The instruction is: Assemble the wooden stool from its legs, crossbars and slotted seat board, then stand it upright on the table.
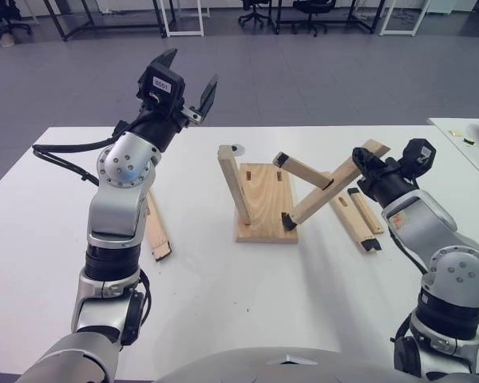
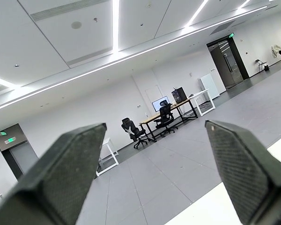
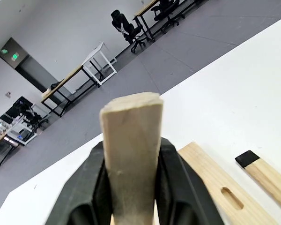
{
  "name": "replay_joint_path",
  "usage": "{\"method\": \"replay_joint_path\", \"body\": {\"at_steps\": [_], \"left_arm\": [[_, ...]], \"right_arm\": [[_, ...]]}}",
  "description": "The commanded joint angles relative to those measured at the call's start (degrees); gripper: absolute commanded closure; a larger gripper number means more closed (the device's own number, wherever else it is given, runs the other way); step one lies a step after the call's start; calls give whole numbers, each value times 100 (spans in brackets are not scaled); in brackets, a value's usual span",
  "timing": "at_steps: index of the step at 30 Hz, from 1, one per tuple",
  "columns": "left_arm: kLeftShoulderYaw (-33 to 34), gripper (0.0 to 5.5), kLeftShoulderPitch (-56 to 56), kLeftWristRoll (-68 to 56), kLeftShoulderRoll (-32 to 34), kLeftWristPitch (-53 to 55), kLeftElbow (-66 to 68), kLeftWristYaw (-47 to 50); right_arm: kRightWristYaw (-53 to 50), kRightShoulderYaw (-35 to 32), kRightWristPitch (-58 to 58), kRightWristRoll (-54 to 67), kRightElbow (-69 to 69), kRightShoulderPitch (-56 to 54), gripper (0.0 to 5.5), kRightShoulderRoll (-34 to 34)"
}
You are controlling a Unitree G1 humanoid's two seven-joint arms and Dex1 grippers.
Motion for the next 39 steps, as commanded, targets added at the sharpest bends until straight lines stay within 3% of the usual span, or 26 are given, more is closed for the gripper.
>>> {"method": "replay_joint_path", "body": {"at_steps": [1,8,27,39], "left_arm": [[-81,161,-170,-60,-55,68,11,-54],[-182,161,-113,-137,-208,171,-118,19],[-255,161,-75,-118,-397,216,-66,28],[-334,161,-106,-59,-361,204,-56,1]], "right_arm": [[388,315,-286,-772,-106,464,449,142],[1096,645,-812,-1592,-355,602,449,289],[1594,974,-1135,-2594,-496,774,449,1018],[1722,1525,-681,-4252,-547,911,449,607]]}}
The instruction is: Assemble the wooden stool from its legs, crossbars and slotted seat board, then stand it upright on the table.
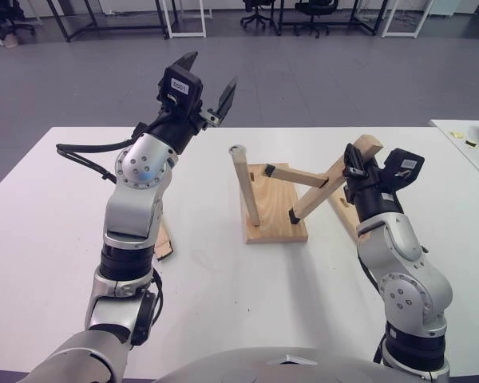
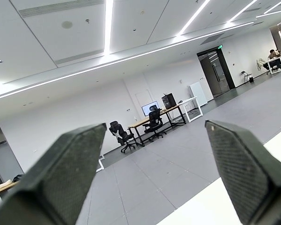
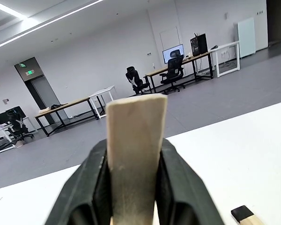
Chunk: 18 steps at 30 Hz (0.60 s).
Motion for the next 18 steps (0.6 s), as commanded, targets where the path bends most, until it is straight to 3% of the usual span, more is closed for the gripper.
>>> {"method": "replay_joint_path", "body": {"at_steps": [1,9,18], "left_arm": [[-48,161,-38,51,50,72,27,-33],[-212,161,-135,83,49,162,-34,-70],[-1117,161,-41,-298,-390,1390,-1352,-204]], "right_arm": [[166,72,401,-377,269,205,449,-164],[1032,-90,339,-429,684,272,449,-260],[1300,56,21,-657,835,461,449,-18]]}}
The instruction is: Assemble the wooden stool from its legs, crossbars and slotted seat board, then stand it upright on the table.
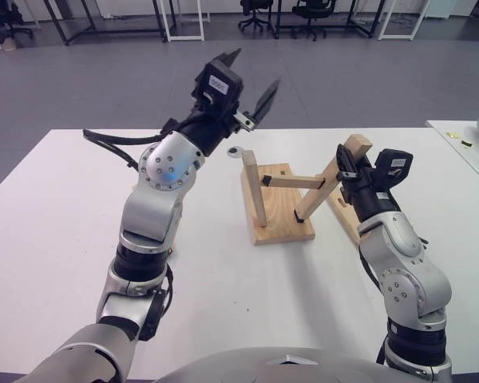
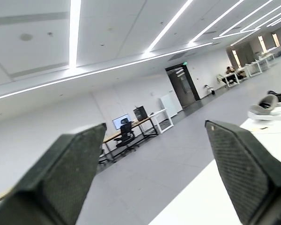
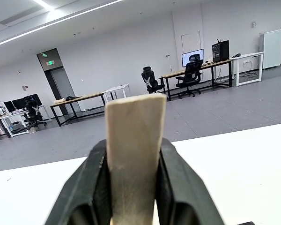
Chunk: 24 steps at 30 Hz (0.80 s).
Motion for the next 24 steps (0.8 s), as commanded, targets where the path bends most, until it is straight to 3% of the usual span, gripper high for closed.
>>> {"method": "replay_joint_path", "body": {"at_steps": [1,6,24], "left_arm": [[-134,161,320,-41,171,298,-220,-180],[172,161,-18,37,503,15,318,-345],[-316,161,566,589,755,-823,1238,-574]], "right_arm": [[67,148,244,-302,372,385,449,15],[262,162,130,-400,450,494,449,-24],[543,218,-164,-388,726,877,449,94]]}}
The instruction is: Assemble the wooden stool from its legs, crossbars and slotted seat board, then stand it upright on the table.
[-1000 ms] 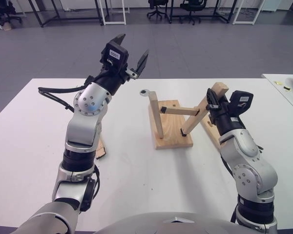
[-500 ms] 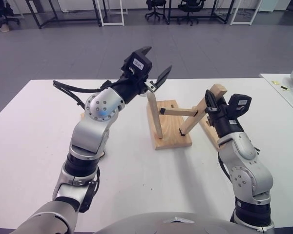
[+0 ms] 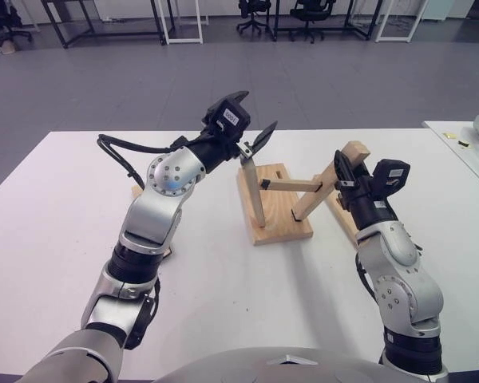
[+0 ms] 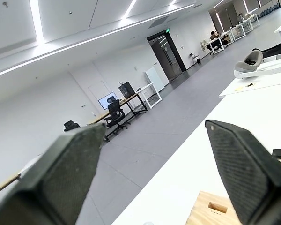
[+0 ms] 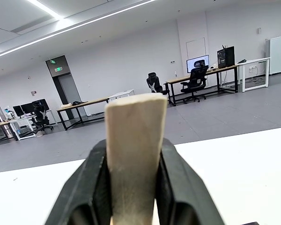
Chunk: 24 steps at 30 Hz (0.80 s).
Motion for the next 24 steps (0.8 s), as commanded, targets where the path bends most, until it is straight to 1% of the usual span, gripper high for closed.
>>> {"method": "replay_joint_path", "body": {"at_steps": [1,7,11,15,20,22,24], "left_arm": [[-165,161,277,302,102,-146,230,-7],[-54,161,512,609,113,-750,906,251],[-90,161,626,729,100,-1115,1271,441],[-141,161,652,757,22,-1170,1183,478],[-189,161,757,732,-50,-1039,858,488],[-211,161,773,736,-75,-988,772,490],[-216,161,766,742,-111,-943,706,494]], "right_arm": [[31,122,467,-164,492,521,449,-7],[78,2,536,-44,589,577,449,23],[167,-58,563,-38,673,537,449,-15],[177,14,687,-192,649,484,449,-119],[-36,125,1205,-264,467,367,449,-280],[-50,236,1435,-340,380,337,449,-432],[-10,497,1653,-551,320,327,449,-726]]}}
